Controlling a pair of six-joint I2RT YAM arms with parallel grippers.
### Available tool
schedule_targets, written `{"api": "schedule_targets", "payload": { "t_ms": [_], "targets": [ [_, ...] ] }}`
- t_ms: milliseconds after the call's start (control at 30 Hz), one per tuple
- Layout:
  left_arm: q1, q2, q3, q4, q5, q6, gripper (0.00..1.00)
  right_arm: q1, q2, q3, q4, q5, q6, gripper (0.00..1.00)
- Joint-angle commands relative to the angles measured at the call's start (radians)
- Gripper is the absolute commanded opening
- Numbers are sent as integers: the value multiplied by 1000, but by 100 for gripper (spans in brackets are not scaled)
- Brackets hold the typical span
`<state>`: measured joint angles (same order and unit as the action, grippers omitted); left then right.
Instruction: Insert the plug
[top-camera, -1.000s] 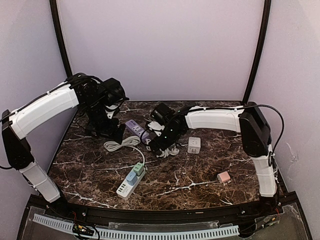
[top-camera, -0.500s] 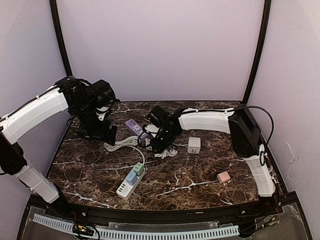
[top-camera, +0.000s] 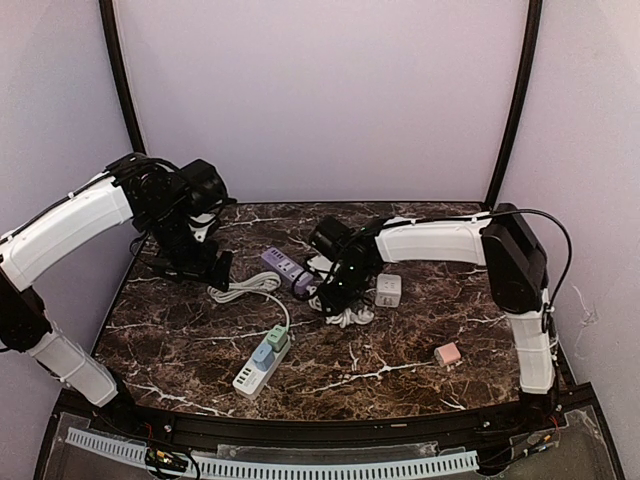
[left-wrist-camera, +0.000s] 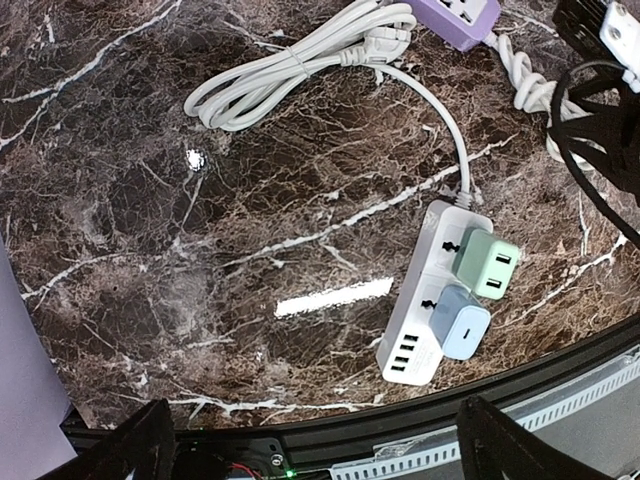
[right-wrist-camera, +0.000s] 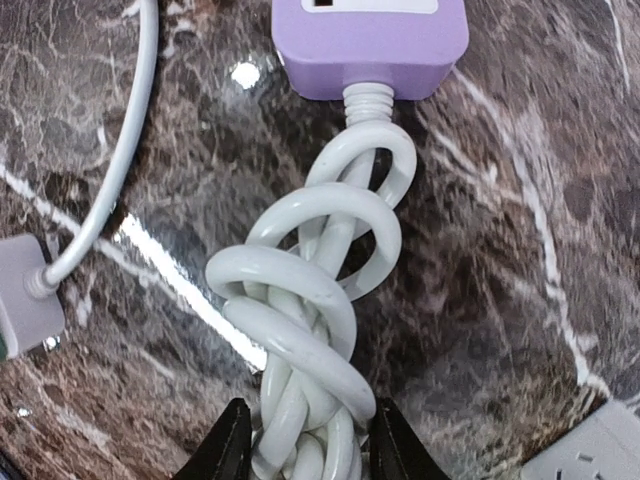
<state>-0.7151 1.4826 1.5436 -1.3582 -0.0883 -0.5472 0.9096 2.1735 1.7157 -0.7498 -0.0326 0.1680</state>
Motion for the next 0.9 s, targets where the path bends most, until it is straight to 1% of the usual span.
{"api": "schedule_targets", "payload": {
  "t_ms": [0, 233, 433, 633, 867],
  "targets": [
    [6, -33, -8, -3, 12, -11, 99, 3, -142, -121, -6, -7, 67, 19],
    [6, -11, 9, 21, 32, 2, 99, 18, -305, -342, 45, -38, 118, 19],
    [6, 30, 53, 30, 28, 22, 99, 67, -430, -519, 77, -57, 150, 20],
    [6, 61, 81, 41, 23, 29, 99, 114, -577, -695, 87, -49, 221, 20],
    [7, 72, 85, 64, 29, 29, 99, 147, -722, -827, 95, -82, 272, 22]
  ]
}}
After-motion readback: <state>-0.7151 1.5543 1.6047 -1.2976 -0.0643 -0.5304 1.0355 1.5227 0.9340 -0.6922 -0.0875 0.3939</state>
